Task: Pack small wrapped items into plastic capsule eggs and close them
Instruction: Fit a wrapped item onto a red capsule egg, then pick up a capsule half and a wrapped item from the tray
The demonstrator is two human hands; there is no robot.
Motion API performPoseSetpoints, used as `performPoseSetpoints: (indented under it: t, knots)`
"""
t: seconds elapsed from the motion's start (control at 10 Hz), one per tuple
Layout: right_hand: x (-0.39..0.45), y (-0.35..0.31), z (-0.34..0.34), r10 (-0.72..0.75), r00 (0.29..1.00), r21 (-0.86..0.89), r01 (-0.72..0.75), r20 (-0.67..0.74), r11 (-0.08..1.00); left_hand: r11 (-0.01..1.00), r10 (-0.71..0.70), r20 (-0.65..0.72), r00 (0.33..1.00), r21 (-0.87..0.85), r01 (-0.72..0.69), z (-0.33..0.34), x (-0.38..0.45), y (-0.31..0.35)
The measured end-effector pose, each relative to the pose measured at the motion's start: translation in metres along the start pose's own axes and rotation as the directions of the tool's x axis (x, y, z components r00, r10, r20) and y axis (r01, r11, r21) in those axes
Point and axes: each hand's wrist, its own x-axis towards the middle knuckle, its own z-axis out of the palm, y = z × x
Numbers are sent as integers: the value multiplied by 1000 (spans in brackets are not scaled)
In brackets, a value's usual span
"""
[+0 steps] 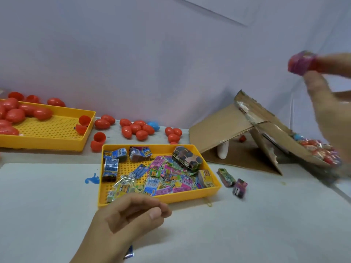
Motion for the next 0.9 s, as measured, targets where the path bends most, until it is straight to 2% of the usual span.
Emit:
performPoseSetpoints:
  t: [0.1,0.2,0.3,0.4,0.5,0.6,0.7,0.8,0.9]
  knots:
    - [34,62,-15,162,954,-3,-169,-253,986,1000,-16,-5,1000,-12,16,2,1,1]
    - [14,29,-36,239,933,176,-197,-270,965,999,-37,-13,999,-33,37,1,2,1]
    - [-9,-61,-3,367,928,522,-285,-58,804,998,-48,-39,998,-36,47,0,2,0]
    - [-69,-125,67,367,878,789,-452,309,416,997,-52,-47,998,-64,49,0,2,1]
    - [-104,-155,121,340,731,746,-656,591,113,998,-19,-60,998,-56,16,-1,-1,3]
    - [-118,-161,144,339,725,745,-660,600,94,999,40,-107,993,-30,-43,4,-4,8]
    - [-124,-155,153,327,767,787,-608,552,99,992,108,-119,987,84,-99,4,-8,6]
    - [-122,-157,157,226,797,801,-591,560,97,939,246,-184,951,287,-188,3,-10,5]
    - [-120,-157,161,198,801,797,-592,565,120,853,469,-320,823,408,-327,-7,1,31]
